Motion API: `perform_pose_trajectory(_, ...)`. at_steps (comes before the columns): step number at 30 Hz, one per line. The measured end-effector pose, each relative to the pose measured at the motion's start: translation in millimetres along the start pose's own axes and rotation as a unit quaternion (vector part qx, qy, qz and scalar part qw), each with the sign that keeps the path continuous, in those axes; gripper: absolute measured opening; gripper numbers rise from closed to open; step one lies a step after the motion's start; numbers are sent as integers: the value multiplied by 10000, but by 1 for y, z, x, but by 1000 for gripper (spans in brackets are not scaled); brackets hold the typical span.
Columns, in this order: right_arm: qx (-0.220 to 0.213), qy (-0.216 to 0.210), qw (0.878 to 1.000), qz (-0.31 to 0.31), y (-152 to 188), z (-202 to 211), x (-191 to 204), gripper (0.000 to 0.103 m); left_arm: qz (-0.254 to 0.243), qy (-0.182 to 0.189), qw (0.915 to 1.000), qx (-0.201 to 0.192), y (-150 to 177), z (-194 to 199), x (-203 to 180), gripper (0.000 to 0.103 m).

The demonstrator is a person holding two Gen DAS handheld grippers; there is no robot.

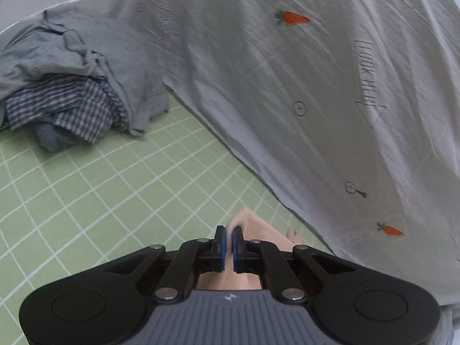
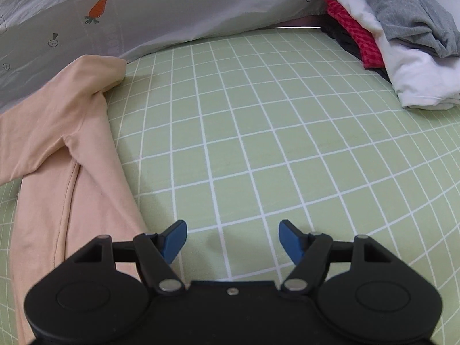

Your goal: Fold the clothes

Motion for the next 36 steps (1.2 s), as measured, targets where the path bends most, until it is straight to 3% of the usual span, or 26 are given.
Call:
perform_pose_trajectory(1,-6,7,10000,43,-1,1,2,72,58,-134,9999,21,1,-5,9,8)
perform_pose_trajectory(3,-20,15,9999,128,-1,2,7,72,-85,-318,9994,74,8,-8,14,21)
perform_pose_trajectory(5,-42,2,9998,191,-1,4,12,72,-291,-431,9986,121,17,-9,15,56)
perform_pose_trajectory(10,-156,-152,9992,338,0,12,27,72,-1158,-462,9919,260,59,10,0,88)
perform_pose_trajectory(13,-215,-297,9979,529,4,18,40,74,-1571,-455,9855,446,89,24,-4,92)
perform_pose_trajectory(16,-150,-392,9967,689,19,22,49,78,-1933,-417,9783,621,117,40,-4,103)
perform_pose_trajectory(20,66,-509,9956,784,46,23,54,103,-2329,-440,9694,645,145,67,8,103)
perform_pose_trajectory(24,-180,-397,9960,785,54,34,49,103,-2678,-520,9605,556,160,89,19,103)
perform_pose_trajectory(27,-291,-294,9965,728,56,38,43,103,-2684,-577,9602,518,161,101,31,103)
perform_pose_trajectory(31,-94,-164,9983,558,69,36,34,103,-2651,-559,9612,523,164,114,45,103)
perform_pose_trajectory(32,-75,-103,9986,513,71,36,32,102,-2653,-536,9612,538,166,117,48,103)
perform_pose_trajectory(34,-26,-48,9988,485,75,37,31,89,-2672,-472,9608,574,170,121,53,103)
perform_pose_trajectory(36,3,-11,9990,449,78,36,30,67,-2732,-364,9593,617,175,126,56,103)
Point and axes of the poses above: each gripper's, at about its wrist camera, not at the fingertips, and z roughly against the way its jaws point, x to its left, y to its underside, the point moved 10 cm from there along -z, roughly the way its jaws point, and after that the axes turned 15 degrees about -y, right-handed, at the moved point
